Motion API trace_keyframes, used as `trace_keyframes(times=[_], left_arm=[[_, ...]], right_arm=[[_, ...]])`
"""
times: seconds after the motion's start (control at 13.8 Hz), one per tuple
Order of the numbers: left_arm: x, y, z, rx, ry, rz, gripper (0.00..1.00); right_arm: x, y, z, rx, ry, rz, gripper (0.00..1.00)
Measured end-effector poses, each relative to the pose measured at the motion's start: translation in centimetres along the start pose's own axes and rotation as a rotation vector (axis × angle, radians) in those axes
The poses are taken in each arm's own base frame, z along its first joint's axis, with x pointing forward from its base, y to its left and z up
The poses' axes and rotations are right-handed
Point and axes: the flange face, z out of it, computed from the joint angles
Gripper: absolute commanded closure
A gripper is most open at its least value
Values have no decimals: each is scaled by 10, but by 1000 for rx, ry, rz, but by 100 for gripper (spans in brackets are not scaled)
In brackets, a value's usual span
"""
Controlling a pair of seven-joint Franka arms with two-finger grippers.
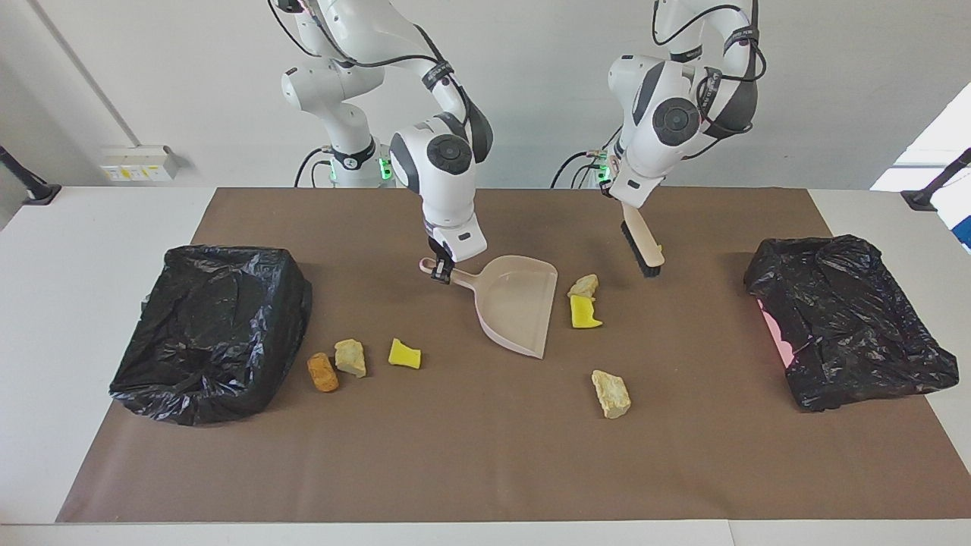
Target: Sweep and dump trash in bin
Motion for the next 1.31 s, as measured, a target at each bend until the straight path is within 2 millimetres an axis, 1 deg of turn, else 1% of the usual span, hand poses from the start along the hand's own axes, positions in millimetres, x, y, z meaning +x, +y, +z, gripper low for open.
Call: trace_keyframes(times=[0.15,0.29,0.36,0.58,0.8,0.87,1.02,1.24,1.31], left_arm=[[-13,-12,26,15,-21,-93,100],[-21,-20,52,26,-33,-198,100],[-23,-23,59,26,-35,-245,100],[-22,-28,72,28,-40,-341,100],[-16,-26,90,4,-12,-384,100],[-12,-24,93,-9,4,-386,100],[0,-16,93,-57,55,-387,100],[17,1,84,-121,87,-376,100],[21,11,82,-145,96,-358,100]], right_arm=[[0,0,0,0,0,0,100],[0,0,0,-1,1,0,100],[1,0,0,-4,3,-2,100],[1,0,0,-10,2,-6,100],[1,0,0,-10,2,-7,100],[1,0,0,-10,2,-7,100],[1,0,0,-10,2,-7,100],[1,0,0,-10,2,-7,100],[1,0,0,-10,2,-7,100]])
